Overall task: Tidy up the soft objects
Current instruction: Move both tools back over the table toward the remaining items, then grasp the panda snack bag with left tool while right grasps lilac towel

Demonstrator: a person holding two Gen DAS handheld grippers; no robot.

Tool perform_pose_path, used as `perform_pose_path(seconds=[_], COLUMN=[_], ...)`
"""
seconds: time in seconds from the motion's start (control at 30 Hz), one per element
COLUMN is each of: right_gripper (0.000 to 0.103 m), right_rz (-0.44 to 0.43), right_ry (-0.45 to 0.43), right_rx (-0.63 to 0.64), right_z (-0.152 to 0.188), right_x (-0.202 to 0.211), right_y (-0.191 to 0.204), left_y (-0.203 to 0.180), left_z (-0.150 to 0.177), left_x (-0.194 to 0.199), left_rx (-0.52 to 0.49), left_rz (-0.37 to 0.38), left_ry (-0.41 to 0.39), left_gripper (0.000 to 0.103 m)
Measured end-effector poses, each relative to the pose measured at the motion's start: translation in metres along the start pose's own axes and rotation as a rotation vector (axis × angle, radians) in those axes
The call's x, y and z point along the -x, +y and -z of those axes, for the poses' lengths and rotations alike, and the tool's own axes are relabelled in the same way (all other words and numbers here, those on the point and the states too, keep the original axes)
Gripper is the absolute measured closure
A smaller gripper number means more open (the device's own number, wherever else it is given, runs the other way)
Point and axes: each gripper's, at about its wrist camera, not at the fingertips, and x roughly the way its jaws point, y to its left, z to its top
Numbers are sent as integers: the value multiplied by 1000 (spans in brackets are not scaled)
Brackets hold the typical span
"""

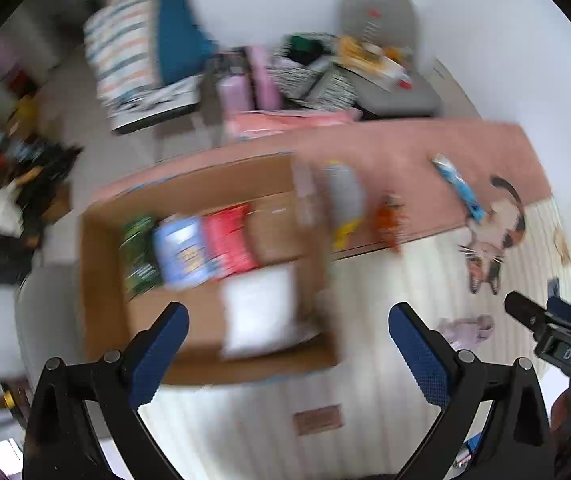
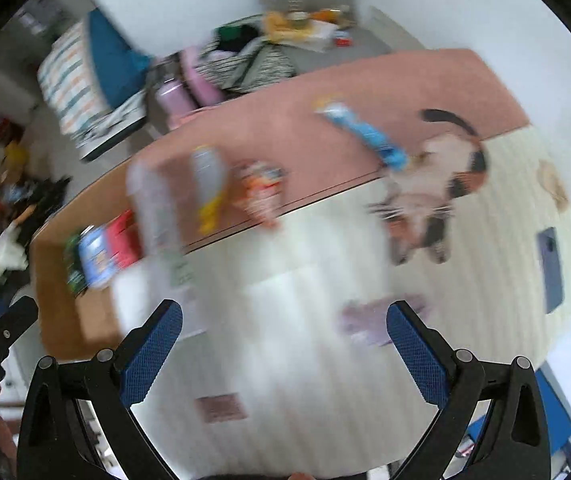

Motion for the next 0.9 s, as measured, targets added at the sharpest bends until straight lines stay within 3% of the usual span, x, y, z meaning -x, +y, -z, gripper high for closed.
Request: perform_pose_path(seconds=[0.13,0.2,0.33,0.47,0.63,0.77,0.9], right_gripper=[0,0,0,0,0,3,10], right_rz=[11,19,40,-37,-210,-243,-252], right_ry=[41,57,160,239,317,399,433], right_rx=[-18,-10,-61,-283,-666,-783,-829], right_z=[-44,-62,-74,-39,41,83,97], right_x=[-22,-34,-68,-100,-135,-168,-189], right_y=[-52,-71,-101,-141,-186,-190,-183], left_y=[-52,-72,-104,-124,-137,-146,-155], left_z=[-44,-61,-84,-91,-89,-88,-87], left_x=[-48,-75,-131,-175,-203,-219,-233], left_rx=[-89,-106,-124,-134,-144,-144,-160], left_rz=[28,32,41,10,-12,-9,-22], left_ry=[91,141,256,336,386,418,443], left_gripper=[3,10,10,10,10,10,10])
